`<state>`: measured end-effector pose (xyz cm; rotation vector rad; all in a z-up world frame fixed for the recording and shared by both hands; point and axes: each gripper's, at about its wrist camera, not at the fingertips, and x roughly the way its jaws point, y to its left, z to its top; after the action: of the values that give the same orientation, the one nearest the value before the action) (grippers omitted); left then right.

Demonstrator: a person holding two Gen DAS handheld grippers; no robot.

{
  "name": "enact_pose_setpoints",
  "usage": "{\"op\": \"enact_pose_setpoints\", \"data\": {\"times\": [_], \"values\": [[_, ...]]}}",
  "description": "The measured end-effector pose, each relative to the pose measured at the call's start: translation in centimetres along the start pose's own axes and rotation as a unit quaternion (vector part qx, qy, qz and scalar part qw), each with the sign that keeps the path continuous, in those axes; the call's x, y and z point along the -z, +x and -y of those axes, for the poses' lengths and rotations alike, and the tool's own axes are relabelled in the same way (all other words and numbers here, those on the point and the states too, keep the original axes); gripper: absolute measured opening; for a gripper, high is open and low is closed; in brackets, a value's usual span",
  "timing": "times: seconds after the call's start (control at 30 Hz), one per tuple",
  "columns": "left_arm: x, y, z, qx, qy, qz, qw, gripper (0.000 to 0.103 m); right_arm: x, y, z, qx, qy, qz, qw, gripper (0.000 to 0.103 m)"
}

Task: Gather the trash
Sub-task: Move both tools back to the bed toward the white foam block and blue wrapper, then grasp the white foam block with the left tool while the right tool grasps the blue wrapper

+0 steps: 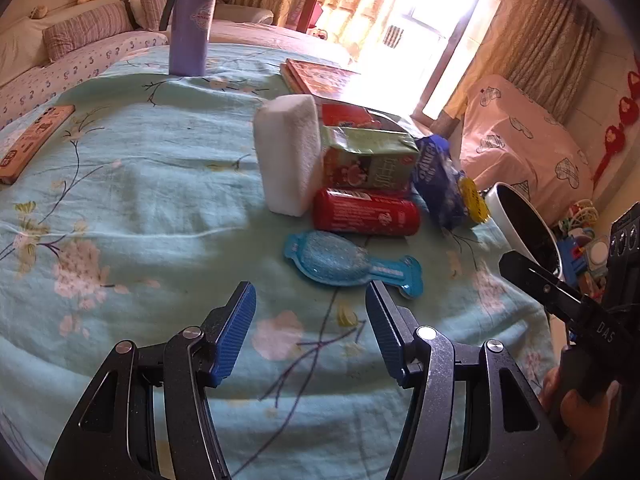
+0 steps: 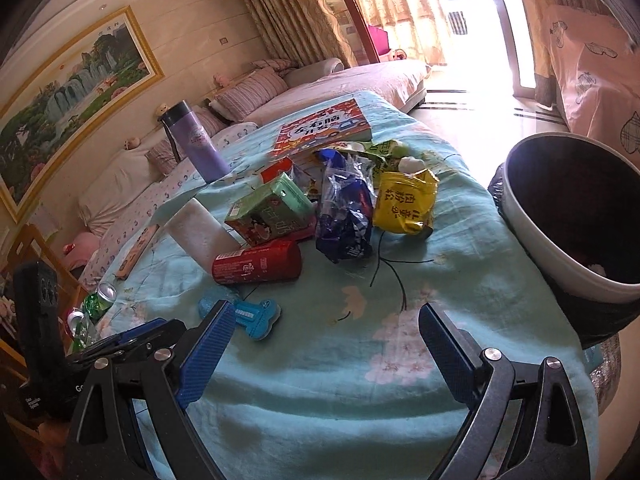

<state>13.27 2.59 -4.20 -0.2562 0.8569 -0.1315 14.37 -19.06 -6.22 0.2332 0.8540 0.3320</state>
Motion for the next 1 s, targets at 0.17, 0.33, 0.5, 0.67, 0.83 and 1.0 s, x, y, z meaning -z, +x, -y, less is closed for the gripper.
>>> {"op": "enact_pose_setpoints", "data": {"times": [0.17,0.33,0.5,0.67,0.83,1.0], "values": [[-1.3,0.4,-0.8,-0.007,-0.006,0.010,0.9999,0.058,-0.8,1.1,-0.7,0.008,-0.007,0.008,1.000,0.085],[-2.8,1.7,-1.0,-0.006,-0.014,0.009,0.9998,0.058,-2.0,2.5,-0.6,0.014,-0.005,0.004,1.000,0.070],[-5.1,3.2,-1.0,-0.009,-0.010,0.017,0.9998,0.058,-4.0,4.0,-0.2,0.024,-0.009,0.005,1.000,0.064],[-6.3,5.0,-1.6,-0.018,-0.012,0.013,0.9997,0.047,-5.2,6.5,0.4,0.034,-0.012,-0.013,0.999,0.052],[-6.0,4.6,-1.8,-0.019,-0.007,0.018,0.9996,0.028,-4.9,7.0,0.1,0.028,-0.020,-0.018,0.999,0.023],[-5.7,2.0,-1.9,-0.019,-0.018,0.042,0.9988,0.028,-4.4,5.0,-0.2,-0.002,-0.007,0.003,1.000,0.020]]}}
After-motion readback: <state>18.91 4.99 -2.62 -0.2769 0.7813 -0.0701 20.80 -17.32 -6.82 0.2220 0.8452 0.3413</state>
